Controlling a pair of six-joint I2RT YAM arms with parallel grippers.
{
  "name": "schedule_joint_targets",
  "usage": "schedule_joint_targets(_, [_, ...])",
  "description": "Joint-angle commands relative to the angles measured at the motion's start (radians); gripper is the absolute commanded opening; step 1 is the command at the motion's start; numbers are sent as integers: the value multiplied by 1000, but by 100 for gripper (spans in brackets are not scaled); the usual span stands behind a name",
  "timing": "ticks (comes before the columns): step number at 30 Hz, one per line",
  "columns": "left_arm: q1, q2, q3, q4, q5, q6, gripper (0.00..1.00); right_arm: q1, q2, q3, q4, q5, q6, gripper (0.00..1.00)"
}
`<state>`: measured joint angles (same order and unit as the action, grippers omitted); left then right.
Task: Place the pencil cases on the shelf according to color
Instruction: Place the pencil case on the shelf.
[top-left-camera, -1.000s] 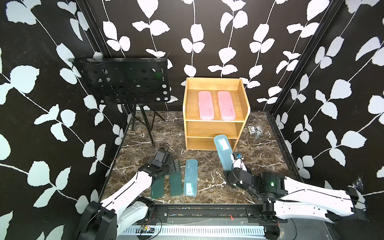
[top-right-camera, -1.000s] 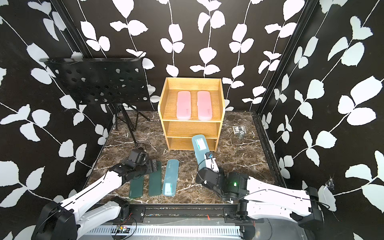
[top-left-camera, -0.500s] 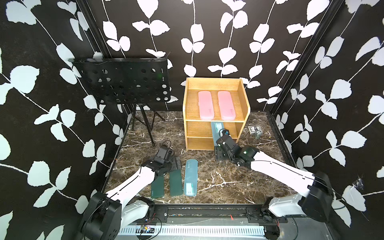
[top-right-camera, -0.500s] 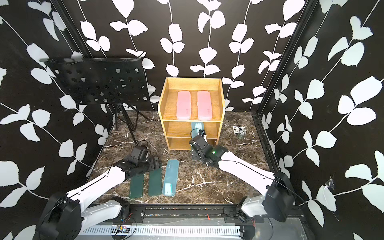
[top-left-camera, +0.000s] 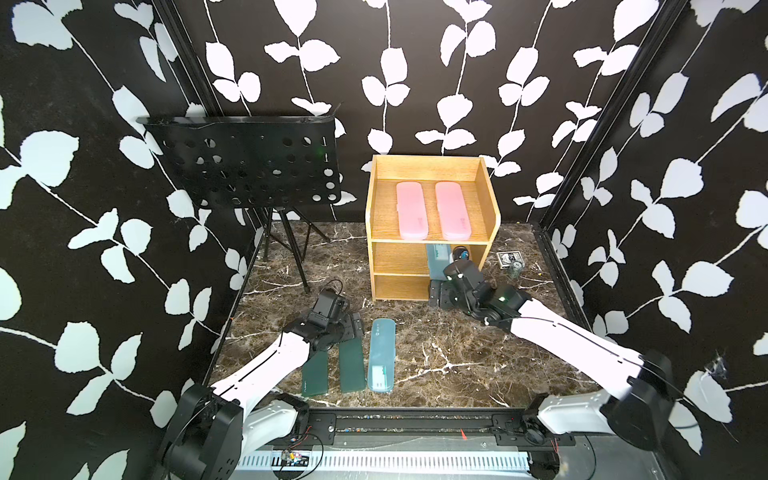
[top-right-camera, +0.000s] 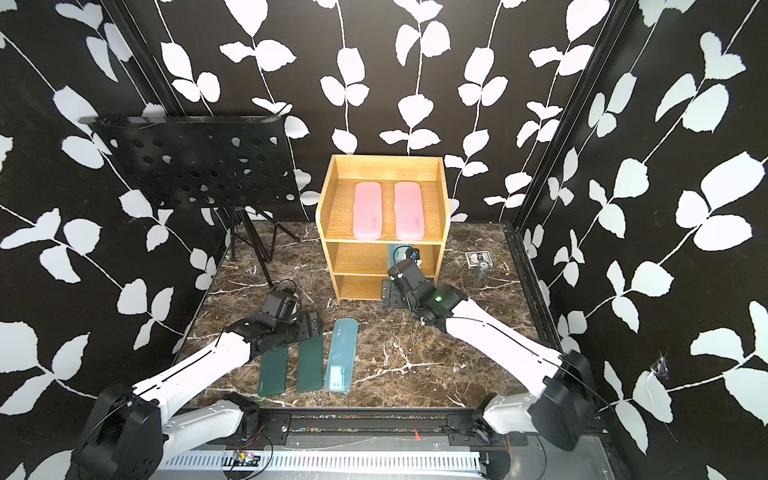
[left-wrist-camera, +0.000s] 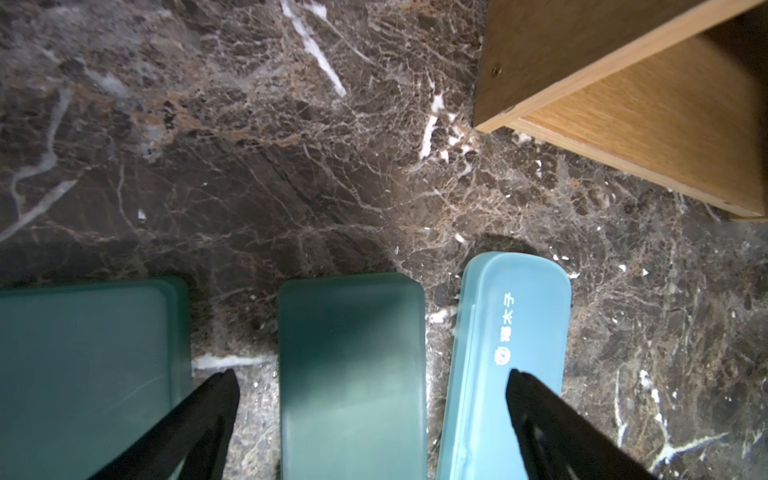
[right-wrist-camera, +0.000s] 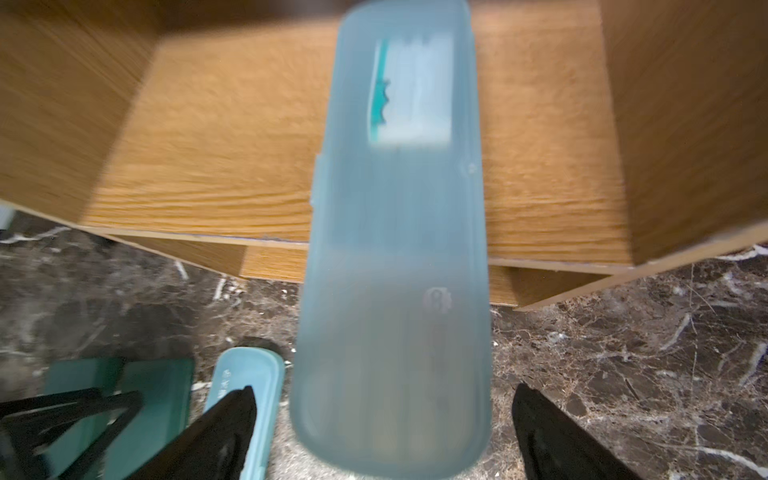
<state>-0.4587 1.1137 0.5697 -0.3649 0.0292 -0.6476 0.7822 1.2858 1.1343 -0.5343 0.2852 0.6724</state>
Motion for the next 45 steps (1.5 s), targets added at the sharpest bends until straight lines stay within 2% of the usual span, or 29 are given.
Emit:
schedule_joint_targets(1, [-5, -22, 18, -11, -2, 23, 99, 3, -101, 10, -40, -36, 3, 99])
schedule_joint_targets(4, [-5, -31, 13, -14, -5, 25, 99, 12, -164, -35, -71, -83, 18, 99])
schedule_joint_targets(6, [-4, -36, 6, -14, -13, 25, 99, 26, -190, -76, -84, -92, 36, 92])
schedule_joint_targets(8, [-5, -40, 1, -15, -19, 24, 99, 40, -203, -125, -71, -105, 57, 76])
schedule_joint_targets(10, [-5, -42, 1, -17, -17, 26, 99, 50, -198, -177, -30, -121, 80, 52])
schedule_joint_targets(12, [-5, -41, 0, -20, -13, 28, 99, 54, -182, -218, 47, -141, 90, 41])
schedule_joint_targets(14, [-5, -45, 2, -29, -12, 30, 99, 53, -138, -229, 108, -146, 92, 36])
schedule_joint_targets(18, [-4, -62, 7, -56, -13, 36, 99, 14, -24, -133, 100, -103, 31, 32])
schedule_joint_targets(22, [-4, -88, -8, -68, -17, 28, 99, -58, 66, -60, 165, -133, 1, 32])
schedule_joint_targets(26, [-4, -105, -25, -79, -20, 17, 99, -75, 129, -19, 188, -141, -3, 36])
schedule_joint_targets(34, [-4, -143, -54, -104, -12, 18, 99, -77, 73, -91, 242, -134, 14, 39])
schedule_joint_targets(37, [-4, -150, -60, -111, -12, 23, 99, -79, 38, -131, 276, -91, 20, 39])
schedule_joint_targets(45, [-5, -141, -66, -97, -4, 19, 99, -106, 141, -46, 298, -132, -15, 37])
